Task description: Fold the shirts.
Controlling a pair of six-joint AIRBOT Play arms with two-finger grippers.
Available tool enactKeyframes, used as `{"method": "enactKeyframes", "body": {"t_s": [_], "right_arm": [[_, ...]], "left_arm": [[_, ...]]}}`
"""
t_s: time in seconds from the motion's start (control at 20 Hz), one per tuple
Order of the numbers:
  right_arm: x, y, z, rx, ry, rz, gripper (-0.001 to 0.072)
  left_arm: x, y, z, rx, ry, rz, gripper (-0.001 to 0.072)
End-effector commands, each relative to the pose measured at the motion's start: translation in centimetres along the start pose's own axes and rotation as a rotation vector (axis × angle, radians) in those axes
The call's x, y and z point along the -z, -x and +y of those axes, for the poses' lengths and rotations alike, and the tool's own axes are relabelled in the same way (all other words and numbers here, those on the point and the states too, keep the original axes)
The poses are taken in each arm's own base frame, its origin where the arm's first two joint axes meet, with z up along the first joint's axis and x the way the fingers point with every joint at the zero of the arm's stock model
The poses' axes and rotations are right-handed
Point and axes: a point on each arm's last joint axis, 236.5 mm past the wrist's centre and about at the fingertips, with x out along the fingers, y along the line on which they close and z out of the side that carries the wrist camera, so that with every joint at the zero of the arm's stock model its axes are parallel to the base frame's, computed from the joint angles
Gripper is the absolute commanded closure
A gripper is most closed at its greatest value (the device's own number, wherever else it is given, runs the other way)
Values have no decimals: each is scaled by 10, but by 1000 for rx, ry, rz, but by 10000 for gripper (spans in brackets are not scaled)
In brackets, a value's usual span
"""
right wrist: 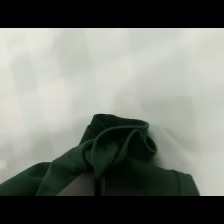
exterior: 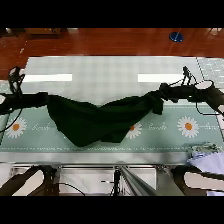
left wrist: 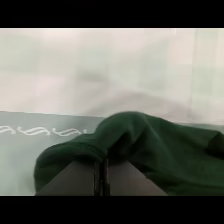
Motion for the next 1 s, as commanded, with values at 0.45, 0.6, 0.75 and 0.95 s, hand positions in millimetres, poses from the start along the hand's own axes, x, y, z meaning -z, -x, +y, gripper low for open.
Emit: {"method": "enactKeyframes", "body": {"t_s": [0.45,0.6,0.75,0.95], "right_arm": [[-38,65,40,-102,95,-145,267],[-54,111,34,-56,179,-214,267],[-40,136,-11,114,280,-147,267],[-13,145,-55,268,338,-3,268]], "left_arm": [[-30,26,13,10,5,80,19],[-3,47,21,39,105,189,20],[46,52,14,67,145,278,21],[115,52,-12,134,204,309,20]]}}
